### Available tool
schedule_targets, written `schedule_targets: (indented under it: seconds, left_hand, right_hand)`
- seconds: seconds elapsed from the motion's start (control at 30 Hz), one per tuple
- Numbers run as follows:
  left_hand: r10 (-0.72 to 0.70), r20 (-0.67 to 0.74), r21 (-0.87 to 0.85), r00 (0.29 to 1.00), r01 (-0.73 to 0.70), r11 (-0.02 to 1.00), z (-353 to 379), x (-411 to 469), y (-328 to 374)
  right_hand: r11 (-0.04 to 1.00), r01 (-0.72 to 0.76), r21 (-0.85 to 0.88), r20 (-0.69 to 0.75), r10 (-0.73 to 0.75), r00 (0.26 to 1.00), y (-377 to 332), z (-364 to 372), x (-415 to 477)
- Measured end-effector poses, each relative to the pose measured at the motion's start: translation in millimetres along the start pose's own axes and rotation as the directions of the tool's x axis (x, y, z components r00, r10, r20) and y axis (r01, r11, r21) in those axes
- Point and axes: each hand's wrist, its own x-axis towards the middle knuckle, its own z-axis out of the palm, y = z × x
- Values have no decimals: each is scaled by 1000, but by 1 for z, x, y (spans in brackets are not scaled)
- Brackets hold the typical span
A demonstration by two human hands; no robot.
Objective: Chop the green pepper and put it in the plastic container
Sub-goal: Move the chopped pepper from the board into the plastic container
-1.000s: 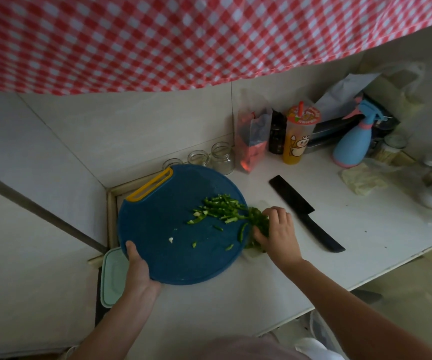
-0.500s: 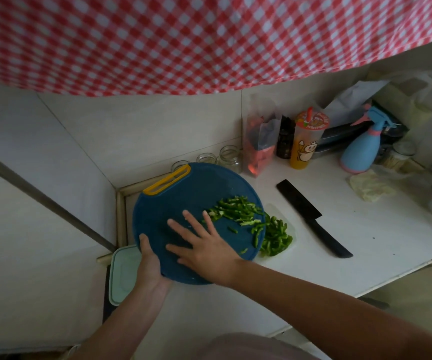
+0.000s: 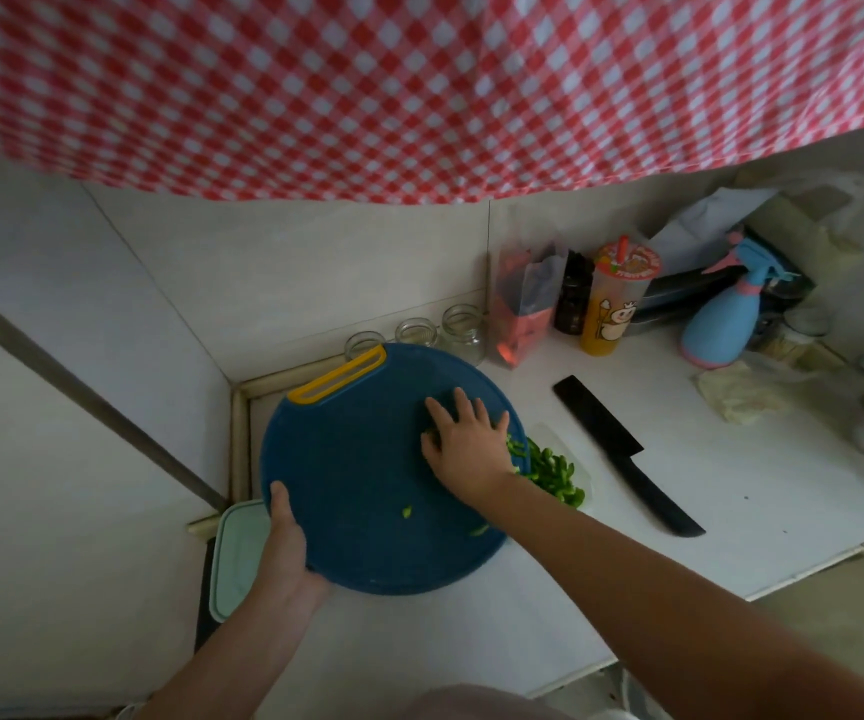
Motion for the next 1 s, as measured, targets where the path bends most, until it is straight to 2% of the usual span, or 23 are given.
schedule_targets:
  seconds: [0.13, 0.27, 0.67, 0.8, 0.87, 1.0]
  left_hand:
    - [27, 22, 20, 999, -27, 999, 3, 1, 2]
    - [27, -6, 32, 1000, -26, 999, -1, 10, 5]
    - [116, 13, 36, 993, -117, 993, -1, 15, 20]
    - [143, -22, 7, 989, -143, 990, -3, 12, 33]
    - [144, -35, -2, 989, -144, 990, -4, 12, 38]
    - [122, -38, -30, 992, -123, 992, -1, 12, 41]
  right_hand:
    - [995, 23, 94, -87, -15, 996, 15, 1, -5]
    - [994, 32, 107, -147, -16, 989, 28, 6, -11]
    - [969, -215, 125, -129, 231, 964, 70, 21, -33]
    - [958, -268, 104, -69, 276, 959, 83, 21, -40]
    - [968, -230, 99, -106, 240, 965, 86, 21, -41]
    - [989, -37, 146, -302, 80, 950, 66, 9, -41]
